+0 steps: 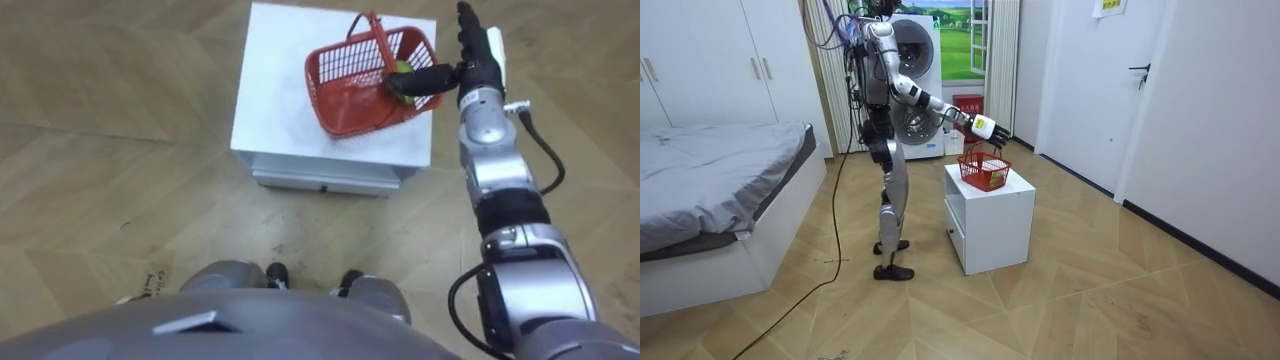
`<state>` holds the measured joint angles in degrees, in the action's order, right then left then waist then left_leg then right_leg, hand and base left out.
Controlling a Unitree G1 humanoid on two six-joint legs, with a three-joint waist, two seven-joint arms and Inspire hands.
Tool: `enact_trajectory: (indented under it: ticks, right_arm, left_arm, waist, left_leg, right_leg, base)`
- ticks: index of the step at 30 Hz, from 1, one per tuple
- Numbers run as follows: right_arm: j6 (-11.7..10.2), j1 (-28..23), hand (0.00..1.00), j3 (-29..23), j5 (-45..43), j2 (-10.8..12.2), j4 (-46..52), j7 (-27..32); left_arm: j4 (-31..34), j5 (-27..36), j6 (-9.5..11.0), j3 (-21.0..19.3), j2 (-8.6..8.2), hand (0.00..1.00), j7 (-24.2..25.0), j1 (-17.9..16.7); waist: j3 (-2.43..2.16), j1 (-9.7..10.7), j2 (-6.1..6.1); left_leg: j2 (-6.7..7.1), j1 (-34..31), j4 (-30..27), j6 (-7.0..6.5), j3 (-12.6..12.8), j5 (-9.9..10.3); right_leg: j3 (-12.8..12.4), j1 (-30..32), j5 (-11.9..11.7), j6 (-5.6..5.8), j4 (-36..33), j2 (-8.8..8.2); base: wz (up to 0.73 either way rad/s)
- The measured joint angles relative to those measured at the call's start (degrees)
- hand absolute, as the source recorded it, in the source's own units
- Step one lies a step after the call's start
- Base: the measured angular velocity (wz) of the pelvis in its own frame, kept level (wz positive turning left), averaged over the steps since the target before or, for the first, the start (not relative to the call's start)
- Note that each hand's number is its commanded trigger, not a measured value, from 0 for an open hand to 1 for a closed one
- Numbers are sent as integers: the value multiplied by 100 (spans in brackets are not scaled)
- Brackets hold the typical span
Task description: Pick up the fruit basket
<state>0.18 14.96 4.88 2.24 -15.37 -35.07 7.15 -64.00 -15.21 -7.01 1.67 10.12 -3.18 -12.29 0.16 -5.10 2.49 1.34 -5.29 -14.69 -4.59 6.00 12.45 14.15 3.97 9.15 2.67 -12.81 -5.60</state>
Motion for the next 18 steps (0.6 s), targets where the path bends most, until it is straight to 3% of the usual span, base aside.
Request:
enact_trajectory:
  ticks: [6,13,18]
  right_arm:
    - [-8,-383,0,-149,-68,-42,270,-108]
    - [-8,-1352,0,-501,-392,-35,913,-241]
    - [-10,-1660,0,-505,-476,-32,524,-232]
  left_arm:
    - [50,-31,-27,-169,-44,0,-19,-36]
    - [253,-28,-17,-770,-81,0,-46,-119]
    - [359,-59,0,-763,-73,0,-132,-164]
  waist:
    - [-11,43,33]
    - [-19,127,36]
    - [-24,224,39]
  left_leg:
    - [9,300,90,0,10,0]
    - [1,512,307,24,96,-14]
    - [-8,720,403,26,160,-12]
  right_leg:
    - [-138,-324,-18,30,225,47]
    - [-226,-416,-20,29,222,73]
    - [-260,-553,-24,27,237,92]
  base:
    - [-2]
    - [-7]
    - [-8]
